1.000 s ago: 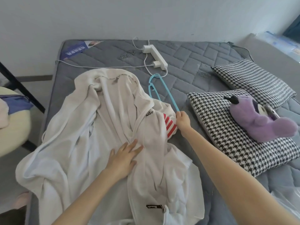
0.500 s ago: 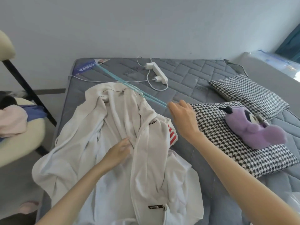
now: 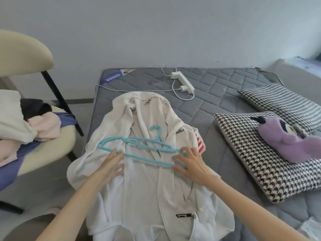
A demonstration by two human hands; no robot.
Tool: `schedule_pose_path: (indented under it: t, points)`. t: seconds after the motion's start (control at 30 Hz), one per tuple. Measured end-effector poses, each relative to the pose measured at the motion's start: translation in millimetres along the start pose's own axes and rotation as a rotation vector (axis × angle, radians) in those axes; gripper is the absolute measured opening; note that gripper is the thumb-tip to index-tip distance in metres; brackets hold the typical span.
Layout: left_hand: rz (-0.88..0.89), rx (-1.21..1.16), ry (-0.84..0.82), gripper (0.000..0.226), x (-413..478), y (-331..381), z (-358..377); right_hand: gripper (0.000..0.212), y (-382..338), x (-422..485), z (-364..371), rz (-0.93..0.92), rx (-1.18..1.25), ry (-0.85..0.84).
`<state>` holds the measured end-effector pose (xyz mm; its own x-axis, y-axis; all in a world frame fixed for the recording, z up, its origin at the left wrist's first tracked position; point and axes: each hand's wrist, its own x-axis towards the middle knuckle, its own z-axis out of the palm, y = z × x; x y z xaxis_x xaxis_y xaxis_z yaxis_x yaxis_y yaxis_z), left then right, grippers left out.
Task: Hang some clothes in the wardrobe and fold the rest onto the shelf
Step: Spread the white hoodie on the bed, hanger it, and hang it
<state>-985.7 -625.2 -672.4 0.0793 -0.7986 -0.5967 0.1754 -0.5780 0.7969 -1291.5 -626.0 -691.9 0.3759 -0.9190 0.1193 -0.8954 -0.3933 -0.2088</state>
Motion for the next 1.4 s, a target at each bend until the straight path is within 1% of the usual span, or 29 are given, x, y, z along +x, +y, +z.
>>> schedule_pose_path:
  t: [0.07, 0.1, 0.2, 0.27, 0.3, 0.33, 0.43, 0.5, 0.57, 0.63, 0.7, 0.77, 0.87, 1.0, 1.07, 1.13, 1.2, 1.27, 1.3, 1.33, 1.4]
  points:
    - [-0.002, 0.016, -0.009, 0.061, 1.1, -0.1, 0.9, 0.055, -10.7, 4.4, -1.2, 0.22, 0.128, -0.182]
    - [-0.003, 0.028, -0.016, 0.06, 1.5, 0.4, 1.5, 0.055, -16.1, 10.0, -2.0, 0.298, 0.179, -0.23]
    - [-0.01, 0.052, -0.027, 0.06, 3.8, 1.7, 2.7, 0.055, -27.7, 32.9, -0.9, 0.475, 0.324, -0.257]
    - [0.002, 0.065, -0.03, 0.059, 3.5, 1.9, 3.7, 0.043, -34.0, 45.4, -3.0, 0.546, 0.474, -0.255]
    - [0.013, 0.073, -0.028, 0.057, 4.1, 1.0, 4.2, 0.036, -36.5, 49.5, -4.6, 0.55, 0.541, -0.227]
    - [0.025, 0.088, -0.02, 0.055, 5.1, -0.6, 4.7, 0.031, -38.4, 52.4, -9.3, 0.546, 0.582, -0.161]
    - [0.098, 0.216, 0.048, 0.046, 7.5, -0.5, 5.2, 0.019, -36.7, 57.7, -36.5, 0.557, 0.54, 0.118]
    - [0.197, 0.371, 0.12, 0.04, 15.2, 3.1, 1.1, 0.017, -28.0, 62.2, -58.3, 0.603, 0.54, 0.219]
    - [0.324, 0.567, 0.177, 0.039, 25.9, 7.9, -7.0, 0.019, -14.3, 64.8, -75.3, 0.644, 0.568, 0.281]
    - [0.407, 0.808, 0.252, 0.045, 37.9, 12.9, -16.7, 0.02, -2.3, 64.0, -88.0, 0.651, 0.532, 0.32]
    - [0.395, 1.05, 0.341, 0.053, 48.0, 16.6, -21.9, 0.021, 6.3, 63.2, -97.3, 0.63, 0.488, 0.325]
    - [0.275, 1.15, 0.364, 0.062, 54.9, 20.2, -22.4, 0.02, 11.1, 65.6, -104.0, 0.621, 0.475, 0.293]
    - [0.144, 1.203, 0.39, 0.078, 65.8, 24.0, -22.6, 0.019, 12.2, 75.1, -113.3, 0.604, 0.491, 0.2]
    - [0.089, 1.271, 0.502, 0.088, 80.2, 26.6, -31.9, 0.018, 8.2, 90.7, -121.9, 0.579, 0.584, 0.053]
    - [0.011, 1.223, 0.499, 0.094, 83.6, 25.5, -37.3, 0.019, 6.0, 100.6, -117.5, 0.601, 0.602, -0.043]
    - [-0.039, 1.185, 0.527, 0.096, 86.1, 23.7, -42.6, 0.019, 5.8, 109.5, -109.3, 0.668, 0.637, -0.121]
    - [-0.04, 1.215, 0.59, 0.087, 87.5, 23.6, -48.5, 0.019, 9.0, 114.4, -99.3, 0.745, 0.652, -0.186]
    - [0.026, 1.186, 0.606, 0.06, 88.2, 24.6, -52.4, 0.02, 12.0, 115.1, -90.3, 0.782, 0.611, -0.235]
    - [0.083, 1.134, 0.602, 0.045, 89.1, 24.5, -54.0, 0.021, 12.8, 114.2, -86.7, 0.784, 0.58, -0.247]
    - [0.141, 1.06, 0.603, 0.037, 89.7, 25.0, -54.7, 0.023, 13.1, 112.8, -84.8, 0.777, 0.547, -0.252]
    - [0.225, 0.881, 0.641, 0.037, 87.5, 29.4, -54.7, 0.023, 14.9, 109.5, -84.6, 0.752, 0.5, -0.244]
